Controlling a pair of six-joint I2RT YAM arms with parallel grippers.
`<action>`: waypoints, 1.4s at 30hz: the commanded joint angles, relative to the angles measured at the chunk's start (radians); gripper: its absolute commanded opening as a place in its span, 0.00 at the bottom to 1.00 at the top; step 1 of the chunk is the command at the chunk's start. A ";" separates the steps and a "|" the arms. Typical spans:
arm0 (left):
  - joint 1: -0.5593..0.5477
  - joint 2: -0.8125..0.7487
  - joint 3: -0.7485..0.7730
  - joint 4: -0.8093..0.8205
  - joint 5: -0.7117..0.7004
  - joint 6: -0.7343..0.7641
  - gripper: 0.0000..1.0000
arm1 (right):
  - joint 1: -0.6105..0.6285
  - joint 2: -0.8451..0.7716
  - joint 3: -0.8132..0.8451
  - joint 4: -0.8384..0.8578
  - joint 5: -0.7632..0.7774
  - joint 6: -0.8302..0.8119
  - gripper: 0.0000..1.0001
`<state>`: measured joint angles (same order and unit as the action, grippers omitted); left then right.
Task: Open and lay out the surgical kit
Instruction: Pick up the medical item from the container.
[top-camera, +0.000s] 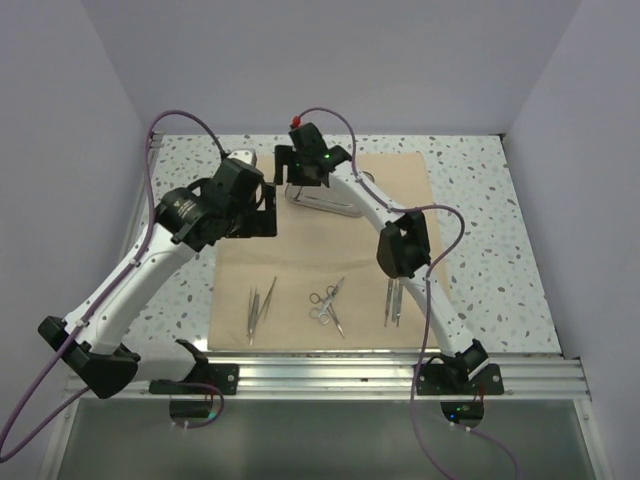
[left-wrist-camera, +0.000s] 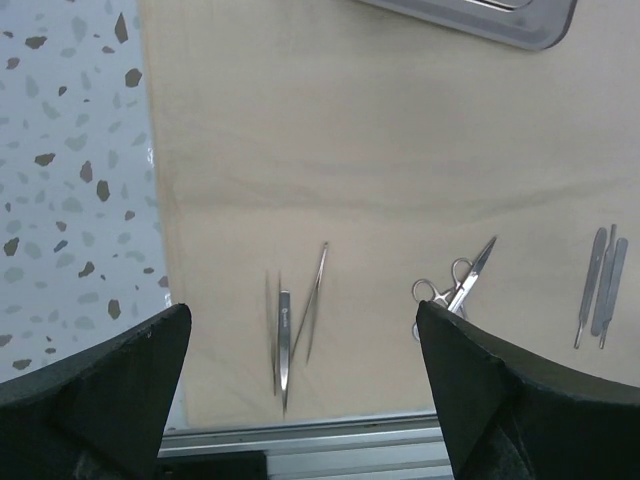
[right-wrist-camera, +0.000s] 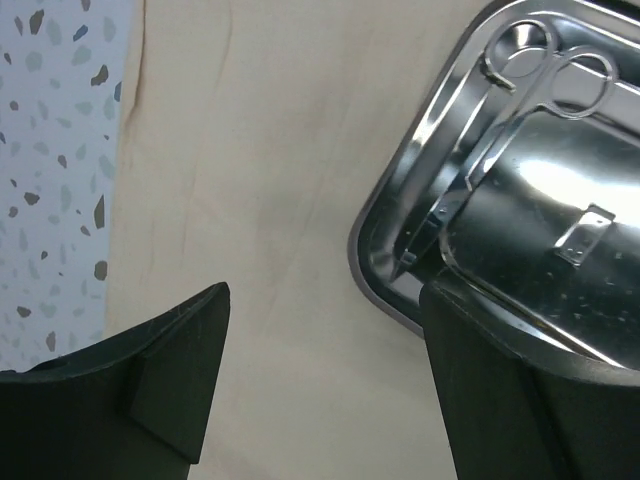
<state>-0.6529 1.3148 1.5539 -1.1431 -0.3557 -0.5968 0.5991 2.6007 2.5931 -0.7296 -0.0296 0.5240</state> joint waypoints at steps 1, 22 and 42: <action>0.024 -0.055 -0.052 -0.044 -0.016 0.045 0.99 | 0.044 0.039 0.067 0.091 0.141 0.008 0.80; 0.039 -0.325 -0.244 -0.125 0.000 0.080 1.00 | 0.079 0.133 0.052 0.085 0.465 0.062 0.73; -0.048 -0.310 -0.155 -0.167 0.041 0.141 1.00 | 0.133 0.197 0.003 -0.099 0.573 0.048 0.31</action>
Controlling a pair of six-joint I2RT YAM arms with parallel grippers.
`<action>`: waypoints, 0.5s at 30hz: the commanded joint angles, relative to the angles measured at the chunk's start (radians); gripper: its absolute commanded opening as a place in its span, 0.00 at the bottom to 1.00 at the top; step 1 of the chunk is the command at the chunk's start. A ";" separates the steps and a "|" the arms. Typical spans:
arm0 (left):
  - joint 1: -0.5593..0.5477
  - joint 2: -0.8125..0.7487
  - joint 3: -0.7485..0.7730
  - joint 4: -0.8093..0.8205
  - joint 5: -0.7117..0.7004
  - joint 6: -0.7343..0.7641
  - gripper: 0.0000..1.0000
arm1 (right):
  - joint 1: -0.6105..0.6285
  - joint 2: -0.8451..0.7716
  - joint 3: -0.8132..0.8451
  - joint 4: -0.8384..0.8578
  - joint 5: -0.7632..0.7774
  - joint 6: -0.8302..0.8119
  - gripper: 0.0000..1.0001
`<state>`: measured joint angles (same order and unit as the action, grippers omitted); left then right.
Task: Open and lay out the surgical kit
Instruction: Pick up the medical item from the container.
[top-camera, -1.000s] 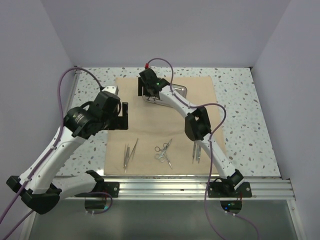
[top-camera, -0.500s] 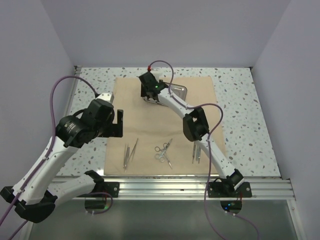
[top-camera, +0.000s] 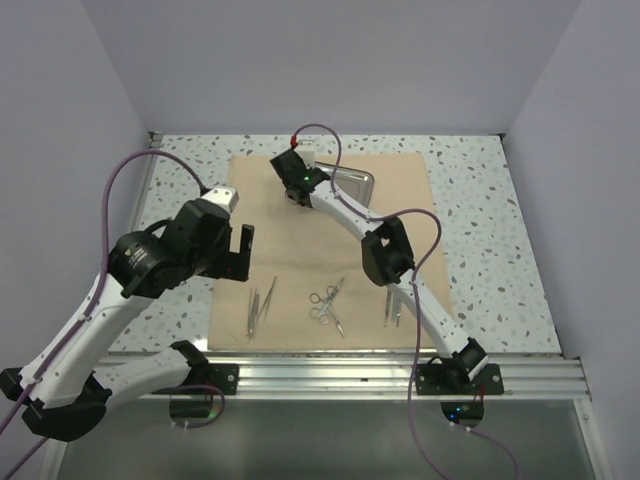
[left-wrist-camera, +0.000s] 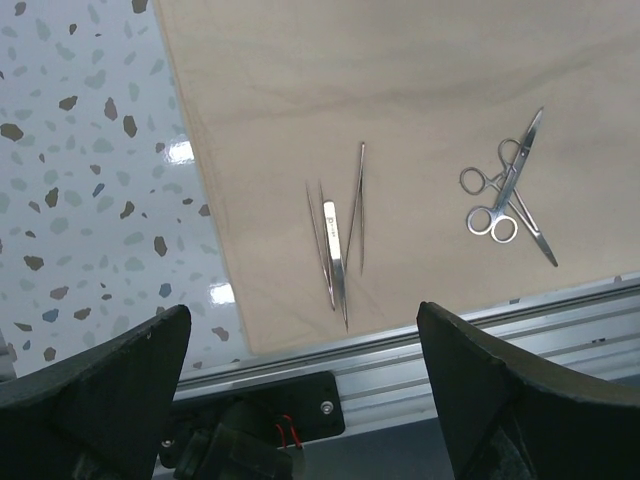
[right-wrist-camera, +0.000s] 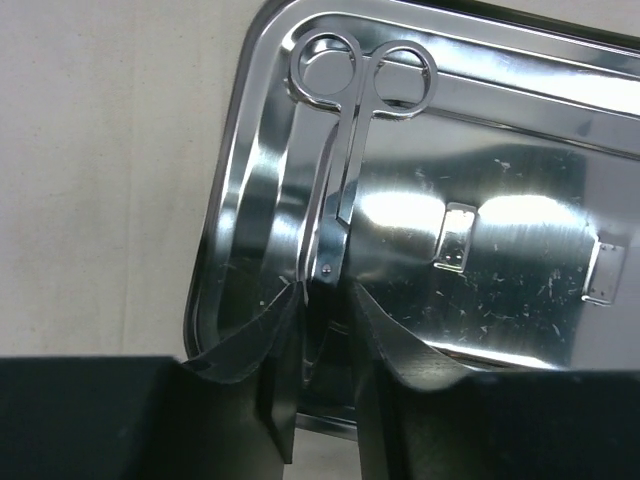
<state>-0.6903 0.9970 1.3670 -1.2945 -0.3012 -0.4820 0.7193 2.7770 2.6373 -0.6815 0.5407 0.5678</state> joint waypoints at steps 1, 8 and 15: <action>-0.017 0.008 0.035 -0.015 -0.018 0.026 1.00 | 0.012 0.013 -0.075 -0.162 0.002 -0.002 0.26; -0.018 0.046 0.044 -0.012 -0.030 0.025 1.00 | 0.012 -0.076 -0.221 -0.210 -0.038 -0.008 0.00; -0.014 0.101 0.058 0.001 -0.032 0.019 1.00 | -0.011 -0.160 -0.198 -0.181 -0.027 -0.043 0.00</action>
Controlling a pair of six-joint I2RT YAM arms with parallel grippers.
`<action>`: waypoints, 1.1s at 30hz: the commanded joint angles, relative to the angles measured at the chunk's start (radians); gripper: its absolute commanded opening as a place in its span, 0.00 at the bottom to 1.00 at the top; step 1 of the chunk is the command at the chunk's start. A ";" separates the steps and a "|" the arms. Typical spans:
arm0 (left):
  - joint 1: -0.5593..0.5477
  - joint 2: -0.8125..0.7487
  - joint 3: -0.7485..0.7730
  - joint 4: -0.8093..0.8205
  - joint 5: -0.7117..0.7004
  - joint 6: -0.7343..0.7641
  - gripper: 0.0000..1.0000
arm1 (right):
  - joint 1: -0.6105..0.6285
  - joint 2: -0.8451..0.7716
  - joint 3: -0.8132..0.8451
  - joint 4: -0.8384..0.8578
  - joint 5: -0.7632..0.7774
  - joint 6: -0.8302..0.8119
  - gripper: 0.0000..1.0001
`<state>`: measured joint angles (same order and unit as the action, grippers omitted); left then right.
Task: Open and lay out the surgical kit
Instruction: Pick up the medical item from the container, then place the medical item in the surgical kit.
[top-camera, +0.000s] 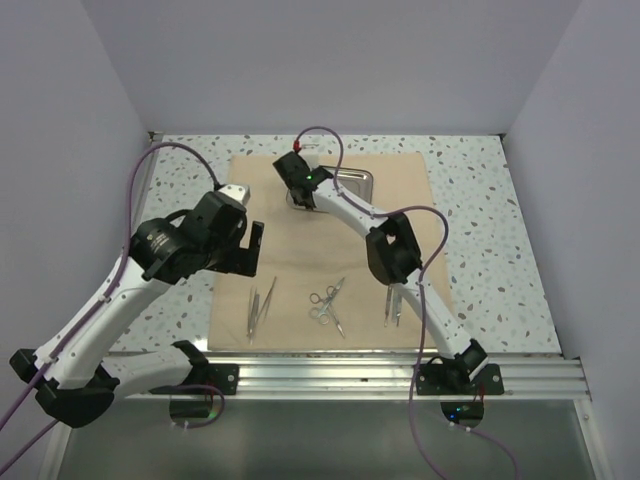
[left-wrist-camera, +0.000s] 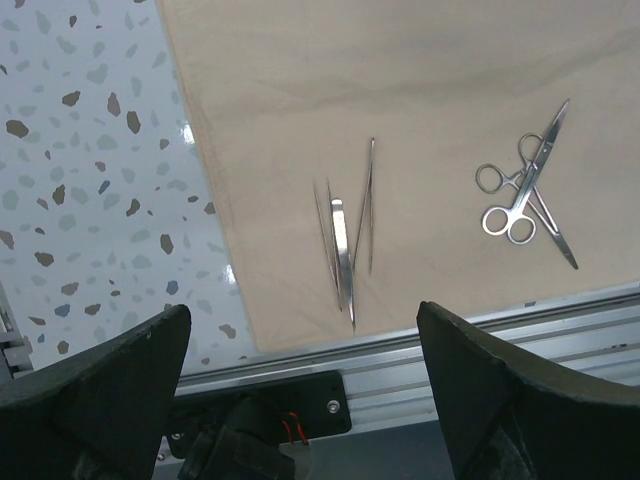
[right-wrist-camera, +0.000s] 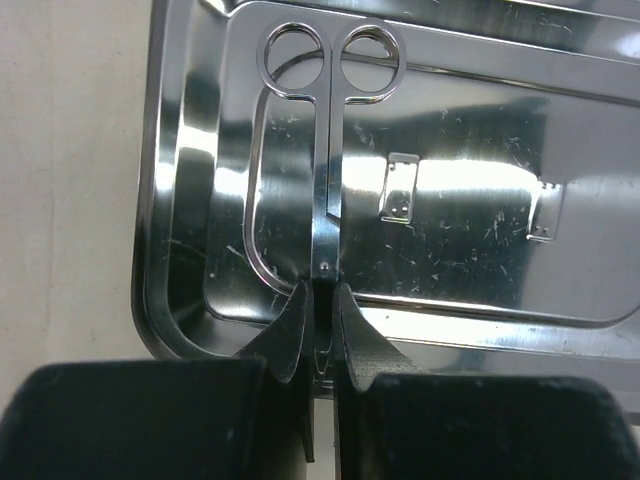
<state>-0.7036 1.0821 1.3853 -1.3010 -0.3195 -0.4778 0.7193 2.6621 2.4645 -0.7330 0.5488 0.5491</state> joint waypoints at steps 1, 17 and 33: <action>0.006 0.022 0.040 0.017 -0.010 0.011 1.00 | -0.015 -0.091 -0.038 -0.121 -0.030 -0.031 0.00; 0.027 0.274 0.172 0.146 -0.092 0.048 1.00 | -0.133 -0.668 -0.542 0.029 -0.167 -0.138 0.00; 0.030 0.133 -0.073 0.229 0.132 0.039 1.00 | 0.365 -1.122 -1.170 0.003 -0.069 0.368 0.00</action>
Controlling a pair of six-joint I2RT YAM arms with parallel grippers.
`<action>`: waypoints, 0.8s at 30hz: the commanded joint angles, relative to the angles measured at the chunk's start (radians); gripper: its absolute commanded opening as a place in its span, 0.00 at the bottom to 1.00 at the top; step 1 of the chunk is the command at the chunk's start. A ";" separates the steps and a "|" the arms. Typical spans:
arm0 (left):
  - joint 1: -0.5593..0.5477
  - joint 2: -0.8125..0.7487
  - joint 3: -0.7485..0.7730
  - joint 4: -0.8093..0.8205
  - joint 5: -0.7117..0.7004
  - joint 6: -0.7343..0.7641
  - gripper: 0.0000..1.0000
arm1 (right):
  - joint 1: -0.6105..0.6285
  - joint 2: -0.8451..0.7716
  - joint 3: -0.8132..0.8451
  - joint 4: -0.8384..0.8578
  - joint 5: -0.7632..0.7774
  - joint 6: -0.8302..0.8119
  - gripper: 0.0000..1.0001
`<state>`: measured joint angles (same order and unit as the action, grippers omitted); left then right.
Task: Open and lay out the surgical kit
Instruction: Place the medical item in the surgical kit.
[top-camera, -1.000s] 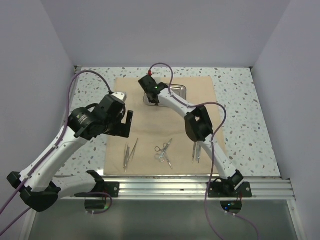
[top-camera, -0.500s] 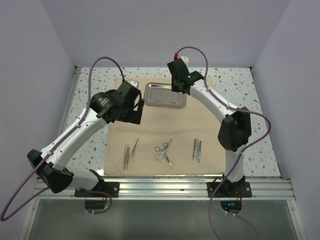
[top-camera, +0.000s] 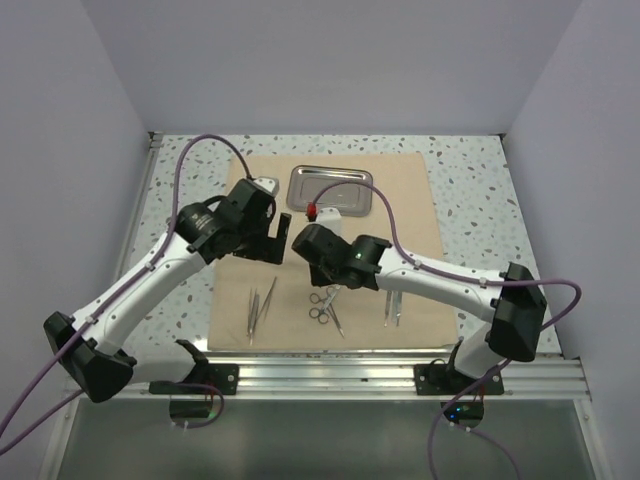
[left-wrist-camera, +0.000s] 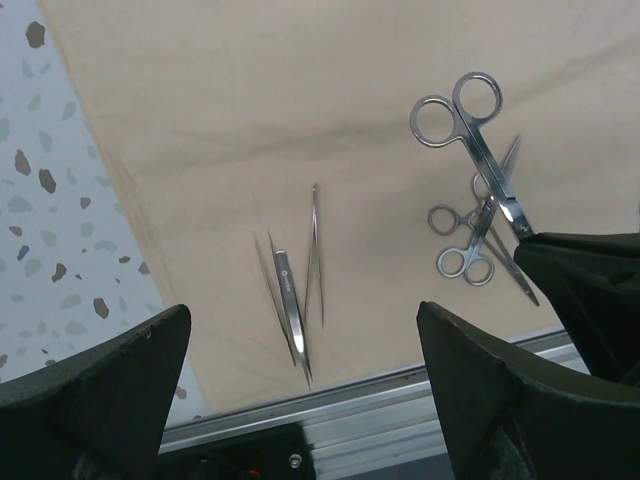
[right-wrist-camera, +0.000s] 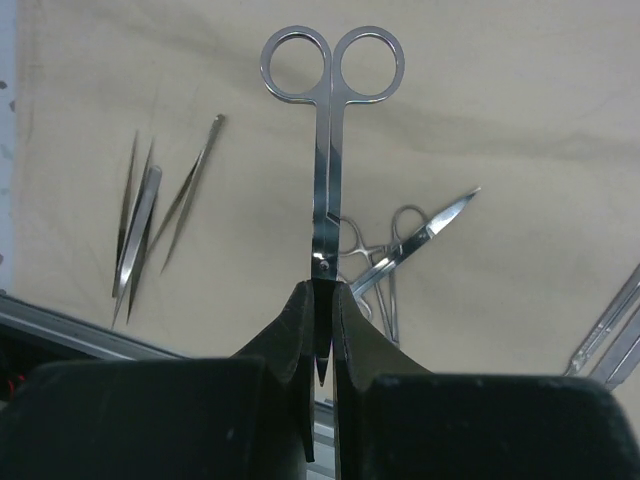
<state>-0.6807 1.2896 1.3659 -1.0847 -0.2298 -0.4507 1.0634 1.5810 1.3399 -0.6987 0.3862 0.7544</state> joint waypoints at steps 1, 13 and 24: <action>0.007 -0.111 -0.068 0.009 0.061 -0.002 1.00 | 0.047 -0.039 -0.056 -0.036 0.105 0.177 0.00; 0.006 -0.375 -0.186 -0.116 0.170 -0.043 1.00 | 0.272 0.147 -0.189 -0.096 0.181 0.511 0.00; 0.006 -0.519 -0.177 -0.234 0.216 -0.025 1.00 | 0.383 0.389 -0.010 -0.275 0.233 0.764 0.00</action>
<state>-0.6807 0.8032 1.1847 -1.2808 -0.0635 -0.4862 1.4372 1.9202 1.2720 -0.8837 0.5804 1.3838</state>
